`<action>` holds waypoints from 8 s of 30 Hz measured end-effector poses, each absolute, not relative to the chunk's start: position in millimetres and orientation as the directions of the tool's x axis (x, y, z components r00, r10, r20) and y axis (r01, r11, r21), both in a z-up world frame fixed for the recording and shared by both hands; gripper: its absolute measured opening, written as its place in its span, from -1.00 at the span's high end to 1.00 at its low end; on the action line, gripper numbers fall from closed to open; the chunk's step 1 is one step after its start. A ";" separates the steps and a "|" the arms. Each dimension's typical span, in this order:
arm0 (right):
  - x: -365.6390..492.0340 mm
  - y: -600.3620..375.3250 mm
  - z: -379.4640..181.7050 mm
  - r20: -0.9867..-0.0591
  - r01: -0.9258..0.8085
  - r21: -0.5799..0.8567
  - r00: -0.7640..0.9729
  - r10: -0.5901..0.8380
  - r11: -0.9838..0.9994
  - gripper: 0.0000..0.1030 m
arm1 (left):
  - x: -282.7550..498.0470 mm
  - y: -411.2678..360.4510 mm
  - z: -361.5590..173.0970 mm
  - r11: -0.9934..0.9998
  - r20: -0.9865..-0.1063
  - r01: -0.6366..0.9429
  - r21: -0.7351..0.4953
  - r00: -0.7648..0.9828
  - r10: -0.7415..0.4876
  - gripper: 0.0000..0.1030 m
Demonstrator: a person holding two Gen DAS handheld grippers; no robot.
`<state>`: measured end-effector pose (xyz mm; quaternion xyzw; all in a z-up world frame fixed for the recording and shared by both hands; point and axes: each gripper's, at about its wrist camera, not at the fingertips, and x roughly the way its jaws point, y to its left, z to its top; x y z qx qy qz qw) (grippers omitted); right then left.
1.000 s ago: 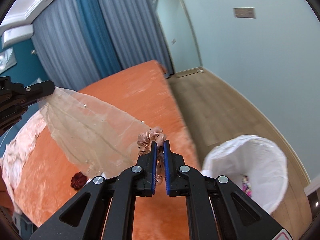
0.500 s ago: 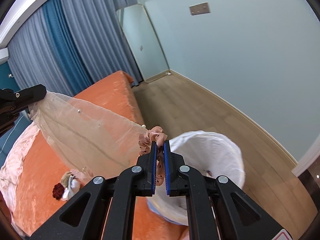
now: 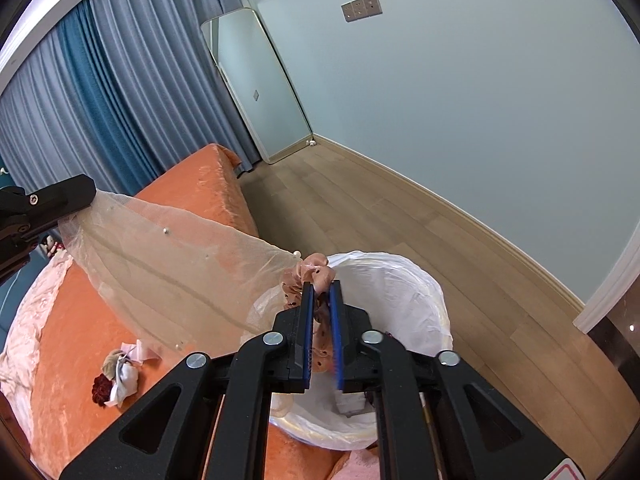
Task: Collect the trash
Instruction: 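Carry tulle and pink scrunchie over the bin and open both grippers, then move both open grippers back over the bed toward the remaining items, then grasp the red velvet scrunchie with the left gripper while the right grasps the beige stocking, then carry scrunchie and stocking over the bin and open both grippers, then move both open grippers back to the white packet and grey pouch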
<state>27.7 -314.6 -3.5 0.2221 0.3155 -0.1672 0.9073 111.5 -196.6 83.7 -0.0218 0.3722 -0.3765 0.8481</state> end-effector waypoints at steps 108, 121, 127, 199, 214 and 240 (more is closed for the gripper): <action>231.9 68.2 -69.7 -0.767 -0.181 0.187 0.587 0.259 0.966 0.84 | 243.3 229.0 -105.7 0.930 -0.825 -0.128 -0.346 0.514 -0.236 0.85; 180.2 -32.3 29.3 -0.619 -0.084 0.230 0.756 0.212 0.970 0.84 | 204.0 120.2 11.0 0.937 -0.721 0.114 -0.330 0.610 -0.328 0.85; 149.0 -94.8 59.3 -0.564 -0.010 0.237 0.813 0.146 0.972 0.84 | 187.1 58.5 37.4 0.925 -0.697 0.218 -0.312 0.609 -0.379 0.85; 47.2 -249.6 27.2 -0.621 0.309 0.264 0.779 -0.084 0.914 0.24 | 126.6 -94.5 26.9 0.879 -0.729 0.374 -0.297 0.506 -0.461 -0.13; 82.1 -153.3 12.8 -0.670 0.148 0.223 0.742 0.041 0.964 0.17 | 149.0 30.1 -20.9 0.934 -0.785 0.126 -0.334 0.511 -0.350 -0.29; 165.7 -2.4 -90.7 -0.809 -0.097 0.159 0.557 0.186 0.983 0.17 | 187.4 173.5 -173.9 0.844 -0.872 -0.263 -0.467 0.297 -0.389 -0.29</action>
